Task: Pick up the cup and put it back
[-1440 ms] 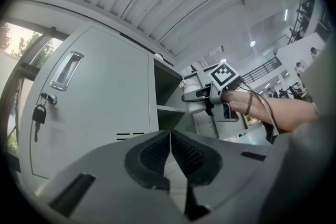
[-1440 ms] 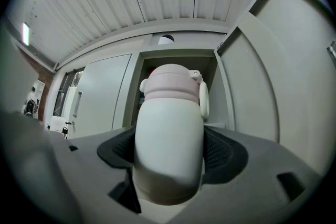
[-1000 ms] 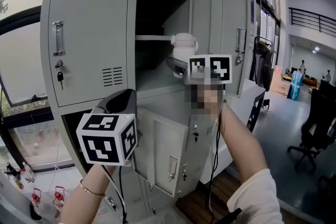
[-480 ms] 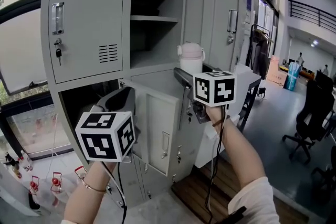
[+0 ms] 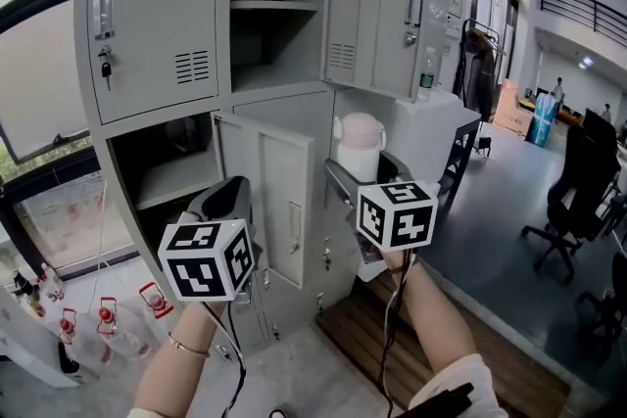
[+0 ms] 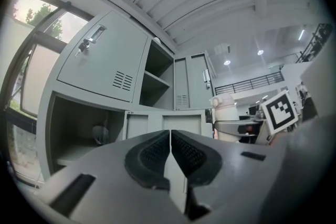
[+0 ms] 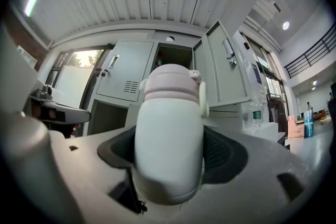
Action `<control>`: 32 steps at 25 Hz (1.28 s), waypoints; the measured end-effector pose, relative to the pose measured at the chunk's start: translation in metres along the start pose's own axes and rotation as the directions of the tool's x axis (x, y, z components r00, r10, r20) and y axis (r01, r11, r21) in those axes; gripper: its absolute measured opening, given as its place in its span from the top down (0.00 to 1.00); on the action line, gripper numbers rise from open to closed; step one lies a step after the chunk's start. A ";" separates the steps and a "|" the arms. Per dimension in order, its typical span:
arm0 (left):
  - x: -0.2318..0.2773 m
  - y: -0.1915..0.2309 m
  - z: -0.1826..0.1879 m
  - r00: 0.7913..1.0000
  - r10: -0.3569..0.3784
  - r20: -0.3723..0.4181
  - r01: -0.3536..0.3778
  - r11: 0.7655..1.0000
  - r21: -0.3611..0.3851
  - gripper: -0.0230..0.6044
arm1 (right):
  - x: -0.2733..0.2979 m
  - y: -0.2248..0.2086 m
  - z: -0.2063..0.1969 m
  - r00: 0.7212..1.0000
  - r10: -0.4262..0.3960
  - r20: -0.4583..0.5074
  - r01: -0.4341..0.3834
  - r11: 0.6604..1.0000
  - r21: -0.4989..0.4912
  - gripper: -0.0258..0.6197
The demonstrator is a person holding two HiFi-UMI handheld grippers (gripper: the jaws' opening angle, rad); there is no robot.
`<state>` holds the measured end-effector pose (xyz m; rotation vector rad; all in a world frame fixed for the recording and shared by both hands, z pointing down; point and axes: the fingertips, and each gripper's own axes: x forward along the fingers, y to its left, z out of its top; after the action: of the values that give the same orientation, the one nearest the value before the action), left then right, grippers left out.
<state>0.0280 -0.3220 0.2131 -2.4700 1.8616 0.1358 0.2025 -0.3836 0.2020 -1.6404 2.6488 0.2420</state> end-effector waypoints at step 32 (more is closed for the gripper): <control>-0.021 -0.004 -0.148 0.999 0.015 -0.047 -0.020 0.994 -0.107 0.95 | -0.097 0.044 -0.145 0.995 -0.072 -0.075 0.081 0.990 0.117 0.43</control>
<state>0.0327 -0.3144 0.3620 -2.5479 1.9444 0.1854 0.2164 -0.2981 0.3603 -1.7392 2.5855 0.0235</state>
